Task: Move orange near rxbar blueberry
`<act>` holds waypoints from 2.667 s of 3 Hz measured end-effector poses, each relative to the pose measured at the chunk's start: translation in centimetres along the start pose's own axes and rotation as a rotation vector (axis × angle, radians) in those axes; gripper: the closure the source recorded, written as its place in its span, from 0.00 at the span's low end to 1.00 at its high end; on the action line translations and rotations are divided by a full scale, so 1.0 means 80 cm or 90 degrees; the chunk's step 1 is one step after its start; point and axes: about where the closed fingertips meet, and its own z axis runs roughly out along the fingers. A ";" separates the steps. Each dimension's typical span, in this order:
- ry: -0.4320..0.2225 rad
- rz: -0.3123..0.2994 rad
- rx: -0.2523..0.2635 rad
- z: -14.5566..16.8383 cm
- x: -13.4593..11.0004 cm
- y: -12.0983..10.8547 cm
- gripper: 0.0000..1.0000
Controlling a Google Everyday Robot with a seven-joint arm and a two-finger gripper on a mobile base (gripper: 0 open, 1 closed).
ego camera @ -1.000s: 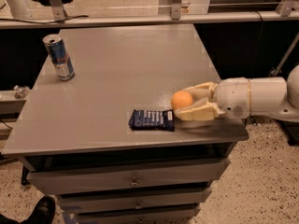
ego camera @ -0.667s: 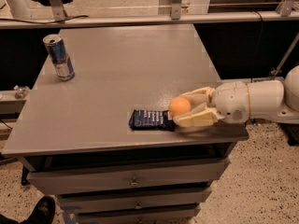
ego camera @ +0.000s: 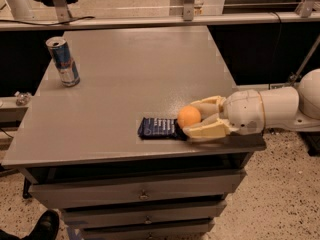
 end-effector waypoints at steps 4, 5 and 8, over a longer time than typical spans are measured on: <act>0.003 -0.026 0.028 -0.012 -0.003 -0.009 0.00; 0.029 -0.052 0.085 -0.065 -0.018 -0.030 0.00; 0.076 -0.126 0.225 -0.192 -0.073 -0.108 0.00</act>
Offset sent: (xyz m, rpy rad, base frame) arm -0.0060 -0.0073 -0.0049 -0.0125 -0.0140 0.0160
